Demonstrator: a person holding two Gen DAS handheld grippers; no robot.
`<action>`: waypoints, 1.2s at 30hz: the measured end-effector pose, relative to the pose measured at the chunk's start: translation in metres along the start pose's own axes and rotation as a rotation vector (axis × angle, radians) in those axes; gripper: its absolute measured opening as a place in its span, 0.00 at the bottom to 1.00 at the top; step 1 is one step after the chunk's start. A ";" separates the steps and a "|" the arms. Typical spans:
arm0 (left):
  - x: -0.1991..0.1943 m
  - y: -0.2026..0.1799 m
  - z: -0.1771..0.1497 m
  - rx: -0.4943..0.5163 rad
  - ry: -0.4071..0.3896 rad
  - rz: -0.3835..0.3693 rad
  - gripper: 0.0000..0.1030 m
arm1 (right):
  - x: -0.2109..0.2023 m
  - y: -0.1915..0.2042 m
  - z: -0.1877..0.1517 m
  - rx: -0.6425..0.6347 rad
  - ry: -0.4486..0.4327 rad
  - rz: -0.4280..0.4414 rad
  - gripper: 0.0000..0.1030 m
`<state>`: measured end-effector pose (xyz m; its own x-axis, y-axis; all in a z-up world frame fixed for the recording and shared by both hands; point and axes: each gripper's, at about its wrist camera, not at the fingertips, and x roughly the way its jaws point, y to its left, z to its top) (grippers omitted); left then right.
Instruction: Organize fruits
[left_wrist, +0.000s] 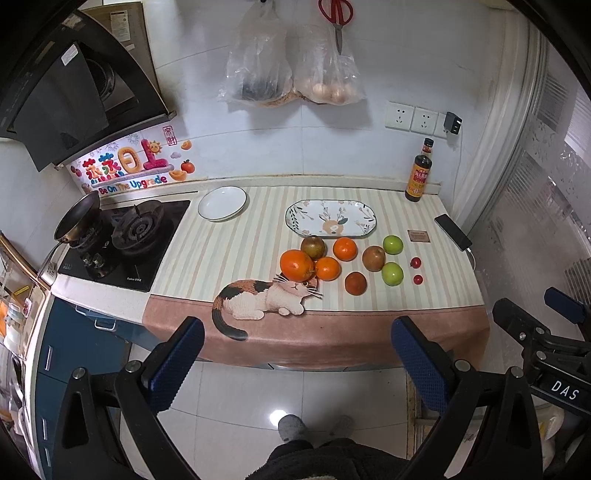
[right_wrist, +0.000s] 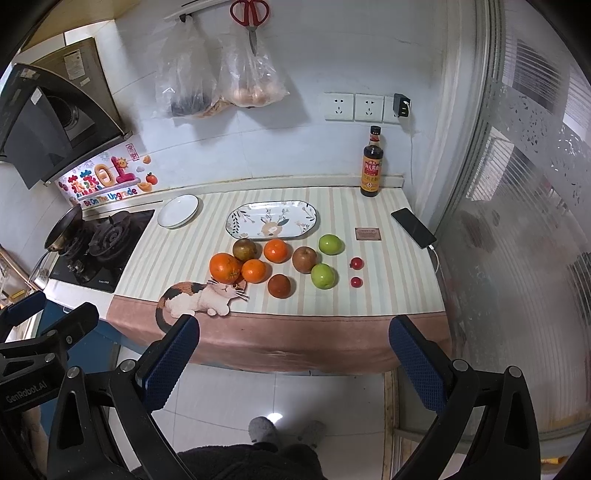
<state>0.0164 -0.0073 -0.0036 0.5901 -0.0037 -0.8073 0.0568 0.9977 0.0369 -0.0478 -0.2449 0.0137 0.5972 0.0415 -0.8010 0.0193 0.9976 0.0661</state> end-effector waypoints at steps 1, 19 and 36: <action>-0.001 0.003 0.000 -0.002 -0.002 -0.002 1.00 | -0.002 0.003 0.000 -0.002 -0.002 -0.002 1.00; -0.005 0.009 0.001 -0.009 -0.009 -0.008 1.00 | -0.005 0.005 0.000 -0.002 -0.007 -0.003 1.00; -0.003 0.007 0.012 -0.008 -0.015 -0.011 1.00 | -0.004 0.004 0.003 0.023 -0.014 -0.001 1.00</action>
<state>0.0250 -0.0011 0.0058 0.6013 -0.0153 -0.7989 0.0569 0.9981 0.0237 -0.0474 -0.2409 0.0186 0.6086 0.0399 -0.7925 0.0377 0.9961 0.0792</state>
